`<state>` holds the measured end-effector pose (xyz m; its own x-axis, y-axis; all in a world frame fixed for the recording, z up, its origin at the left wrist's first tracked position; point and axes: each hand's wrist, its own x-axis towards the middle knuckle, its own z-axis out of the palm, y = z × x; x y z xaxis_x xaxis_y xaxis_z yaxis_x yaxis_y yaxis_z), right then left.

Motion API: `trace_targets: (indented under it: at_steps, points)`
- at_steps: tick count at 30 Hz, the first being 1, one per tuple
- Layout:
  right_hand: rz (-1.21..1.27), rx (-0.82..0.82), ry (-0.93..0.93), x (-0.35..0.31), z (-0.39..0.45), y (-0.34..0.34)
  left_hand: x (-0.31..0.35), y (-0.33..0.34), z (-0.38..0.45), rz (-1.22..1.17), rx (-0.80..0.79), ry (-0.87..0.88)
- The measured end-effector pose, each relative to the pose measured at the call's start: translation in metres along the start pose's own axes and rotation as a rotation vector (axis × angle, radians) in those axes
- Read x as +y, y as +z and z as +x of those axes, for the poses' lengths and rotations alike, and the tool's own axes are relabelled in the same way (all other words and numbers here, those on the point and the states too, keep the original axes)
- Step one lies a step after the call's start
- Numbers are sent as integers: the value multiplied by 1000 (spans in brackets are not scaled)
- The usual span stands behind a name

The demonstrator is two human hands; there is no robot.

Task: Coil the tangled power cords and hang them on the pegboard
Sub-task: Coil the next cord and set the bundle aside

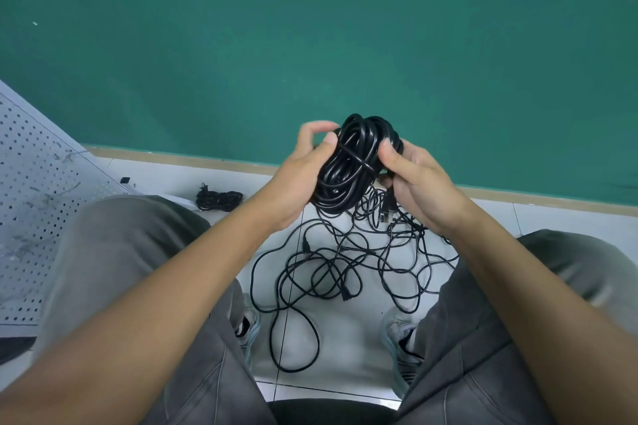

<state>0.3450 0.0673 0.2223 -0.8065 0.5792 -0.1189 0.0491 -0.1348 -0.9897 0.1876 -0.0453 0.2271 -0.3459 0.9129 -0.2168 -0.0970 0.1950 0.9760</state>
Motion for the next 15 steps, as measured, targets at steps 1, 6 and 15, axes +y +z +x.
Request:
trace_targets:
  at_steps: [1,6,15]
  points:
    - [17,19,18,2,1,2,-1,2,0,105,91,63]
    - [4,46,45,0,4,8,-2,8,1,443,113,175]
    - [112,6,130,4,10,12,-5,13,13,767,204,94]
